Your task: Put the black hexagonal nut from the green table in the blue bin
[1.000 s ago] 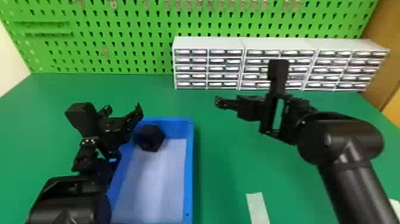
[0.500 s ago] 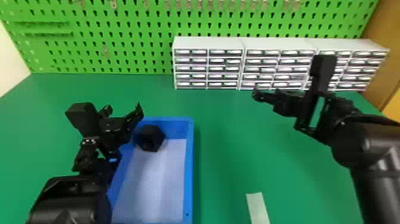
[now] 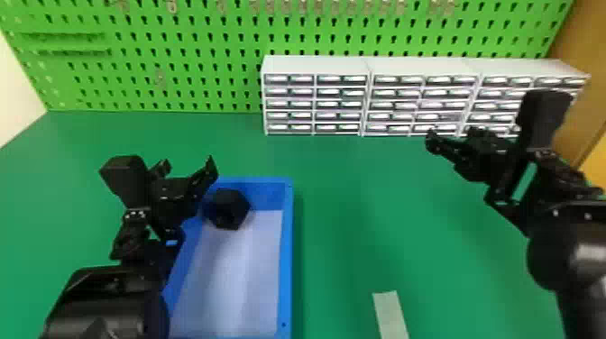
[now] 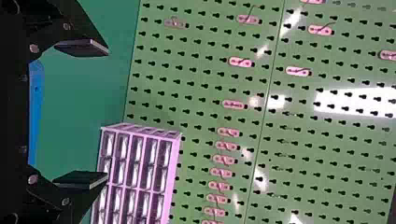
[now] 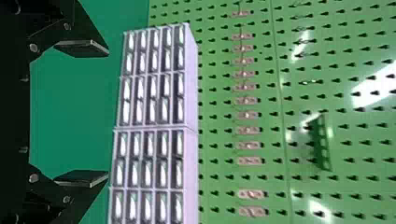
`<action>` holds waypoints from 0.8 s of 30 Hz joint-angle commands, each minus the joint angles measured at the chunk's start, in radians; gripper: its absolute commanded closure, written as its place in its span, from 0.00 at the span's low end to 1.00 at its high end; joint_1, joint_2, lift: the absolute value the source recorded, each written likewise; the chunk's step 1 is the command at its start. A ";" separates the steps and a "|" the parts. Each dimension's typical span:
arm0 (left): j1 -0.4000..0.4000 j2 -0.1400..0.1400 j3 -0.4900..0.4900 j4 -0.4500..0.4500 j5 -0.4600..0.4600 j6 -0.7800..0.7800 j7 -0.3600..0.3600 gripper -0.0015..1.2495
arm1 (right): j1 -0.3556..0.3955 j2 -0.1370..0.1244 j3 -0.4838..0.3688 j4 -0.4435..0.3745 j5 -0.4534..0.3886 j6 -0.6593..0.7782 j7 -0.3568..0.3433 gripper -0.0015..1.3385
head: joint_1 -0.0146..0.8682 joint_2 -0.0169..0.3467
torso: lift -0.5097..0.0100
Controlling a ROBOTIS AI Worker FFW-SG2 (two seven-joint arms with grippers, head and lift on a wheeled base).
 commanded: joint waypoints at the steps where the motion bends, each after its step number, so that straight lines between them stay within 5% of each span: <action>1: 0.000 0.000 -0.001 0.000 0.000 0.000 0.000 0.26 | 0.042 0.018 -0.019 -0.001 0.038 -0.127 0.000 0.26 | 0.79 0.19 | 0.79; 12: 0.002 0.000 -0.001 0.003 -0.001 0.000 0.000 0.26 | 0.141 0.047 -0.037 -0.004 0.057 -0.300 -0.001 0.26 | 0.79 0.19 | 0.79; 24: 0.005 0.000 0.002 0.003 0.003 0.000 0.000 0.26 | 0.248 0.073 -0.046 -0.044 0.086 -0.326 -0.003 0.26 | 0.79 0.19 | 0.79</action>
